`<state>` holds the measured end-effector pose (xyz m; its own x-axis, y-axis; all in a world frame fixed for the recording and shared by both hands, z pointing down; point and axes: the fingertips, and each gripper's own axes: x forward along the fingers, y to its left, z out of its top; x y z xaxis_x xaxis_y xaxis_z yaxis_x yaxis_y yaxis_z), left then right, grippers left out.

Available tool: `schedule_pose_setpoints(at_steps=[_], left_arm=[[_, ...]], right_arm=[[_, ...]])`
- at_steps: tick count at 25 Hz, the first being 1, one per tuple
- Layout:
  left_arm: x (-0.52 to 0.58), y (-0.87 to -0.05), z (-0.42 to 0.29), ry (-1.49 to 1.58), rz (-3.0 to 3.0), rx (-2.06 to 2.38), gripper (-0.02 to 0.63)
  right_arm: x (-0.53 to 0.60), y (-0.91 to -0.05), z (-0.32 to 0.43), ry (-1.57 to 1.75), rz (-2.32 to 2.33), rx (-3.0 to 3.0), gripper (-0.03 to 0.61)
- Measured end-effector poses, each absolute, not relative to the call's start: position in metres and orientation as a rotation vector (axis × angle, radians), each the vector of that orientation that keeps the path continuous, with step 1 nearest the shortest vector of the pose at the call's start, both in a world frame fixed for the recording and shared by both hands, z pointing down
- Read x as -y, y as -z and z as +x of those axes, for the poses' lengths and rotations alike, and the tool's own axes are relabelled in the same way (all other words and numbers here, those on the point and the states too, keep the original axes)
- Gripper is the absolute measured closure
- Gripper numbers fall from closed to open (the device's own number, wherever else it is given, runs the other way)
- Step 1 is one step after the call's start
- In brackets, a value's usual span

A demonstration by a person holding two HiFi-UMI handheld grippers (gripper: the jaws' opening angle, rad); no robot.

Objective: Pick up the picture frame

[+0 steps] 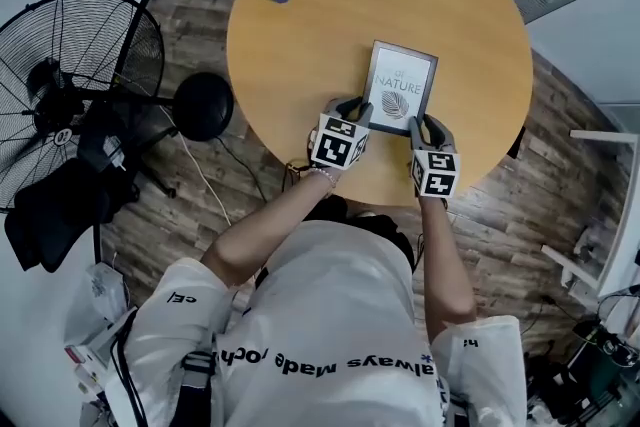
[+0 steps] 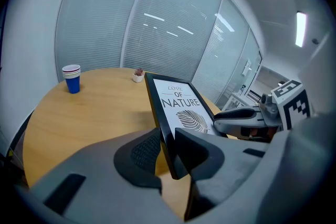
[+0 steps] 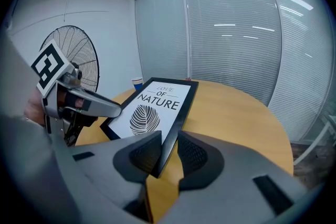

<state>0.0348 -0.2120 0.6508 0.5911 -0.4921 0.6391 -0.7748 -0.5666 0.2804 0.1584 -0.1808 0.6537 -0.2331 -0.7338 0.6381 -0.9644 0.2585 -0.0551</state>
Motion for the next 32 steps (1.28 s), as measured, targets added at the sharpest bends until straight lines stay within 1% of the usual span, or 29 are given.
schedule_pose_setpoints(at_steps=[32], left_arm=[[0.179,-0.552,0.045,-0.544,2.439,1.084,0.514]], right_arm=[[0.144,-0.552,0.169,-0.409,1.7,2.093,0.469]])
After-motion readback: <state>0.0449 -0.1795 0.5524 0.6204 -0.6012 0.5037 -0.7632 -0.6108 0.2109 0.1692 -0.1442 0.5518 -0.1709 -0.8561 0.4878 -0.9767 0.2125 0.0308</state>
